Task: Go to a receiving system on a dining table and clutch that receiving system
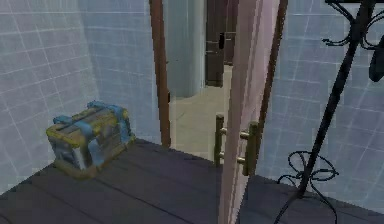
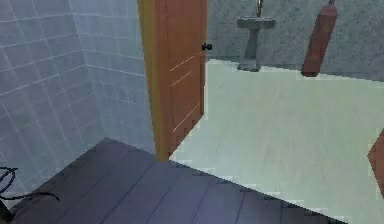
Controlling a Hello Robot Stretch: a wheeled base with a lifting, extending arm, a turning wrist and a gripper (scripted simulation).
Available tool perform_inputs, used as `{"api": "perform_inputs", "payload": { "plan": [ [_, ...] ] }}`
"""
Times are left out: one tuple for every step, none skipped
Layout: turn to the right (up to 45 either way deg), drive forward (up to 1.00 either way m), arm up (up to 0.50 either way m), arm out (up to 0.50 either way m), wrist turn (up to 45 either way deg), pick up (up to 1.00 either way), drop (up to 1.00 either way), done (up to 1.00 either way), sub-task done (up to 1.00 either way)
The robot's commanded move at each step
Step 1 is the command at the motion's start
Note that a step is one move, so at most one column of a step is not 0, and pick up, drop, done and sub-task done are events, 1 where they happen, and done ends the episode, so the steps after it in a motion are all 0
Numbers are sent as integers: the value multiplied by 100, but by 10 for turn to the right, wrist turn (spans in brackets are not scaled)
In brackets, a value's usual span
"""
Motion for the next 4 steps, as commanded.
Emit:
{"api": "perform_inputs", "payload": {
  "plan": [
    [-300,0,0,0,0,0,0,0,0],
    [0,20,0,0,0,0,0,0,0],
    [-300,0,0,0,0,0,0,0,0],
    [0,100,0,0,0,0,0,0,0]
  ]
}}
